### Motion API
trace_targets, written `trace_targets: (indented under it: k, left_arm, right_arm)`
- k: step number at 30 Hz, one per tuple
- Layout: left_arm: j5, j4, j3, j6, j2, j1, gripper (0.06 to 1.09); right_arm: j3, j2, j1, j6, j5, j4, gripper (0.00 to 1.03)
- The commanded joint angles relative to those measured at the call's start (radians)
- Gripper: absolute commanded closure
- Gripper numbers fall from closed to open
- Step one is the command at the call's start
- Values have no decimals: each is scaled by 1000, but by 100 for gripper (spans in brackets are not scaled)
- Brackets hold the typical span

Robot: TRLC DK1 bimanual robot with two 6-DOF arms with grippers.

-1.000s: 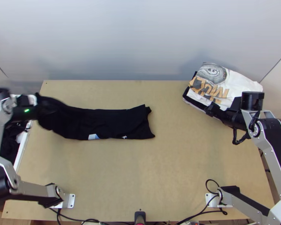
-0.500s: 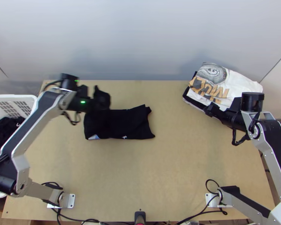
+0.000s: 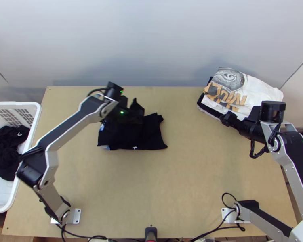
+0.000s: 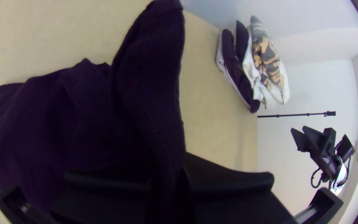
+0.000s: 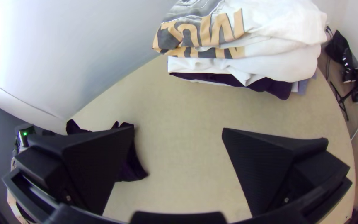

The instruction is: Fold the t-shirt

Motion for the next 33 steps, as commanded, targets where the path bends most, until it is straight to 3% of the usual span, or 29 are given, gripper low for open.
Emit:
trace_targets:
  k: [1, 3, 4, 13, 15, 18, 20, 23, 25, 29, 33]
  left_arm:
    - [-10, 3, 86, 0, 113, -88, 61]
    - [-5, -11, 126, 32, 133, -108, 15]
    - [-2, -11, 149, 43, 140, -111, 10]
    - [15, -3, 258, 54, 80, -63, 10]
    - [13, -3, 270, 59, 67, -30, 10]
    - [13, -7, 266, 88, 34, 23, 10]
    - [8, -50, 263, 134, 19, 59, 10]
    - [-87, -184, 258, 266, 1, 104, 10]
    - [-177, -268, 244, 330, -10, 139, 10]
    - [-202, -435, 187, 428, -32, 214, 10]
    - [-217, -405, 42, 457, -110, 251, 10]
  right_arm:
    - [-11, 14, 3, 7, 0, 18, 4]
    - [-16, 28, 3, 11, 0, 24, 4]
    - [-17, 34, 4, 13, 0, 26, 4]
    - [-66, 130, 104, 36, -16, 101, 4]
    - [-51, 178, 135, 85, -99, 129, 4]
    - [-20, 287, 155, 160, -313, 155, 4]
    - [1, 367, 176, 166, -382, 155, 4]
    - [37, 440, 235, 172, -395, 155, 4]
    - [72, 479, 276, 229, -426, 138, 8]
    - [122, 506, 347, 234, -437, 112, 10]
    - [93, 558, 353, 149, -423, 225, 4]
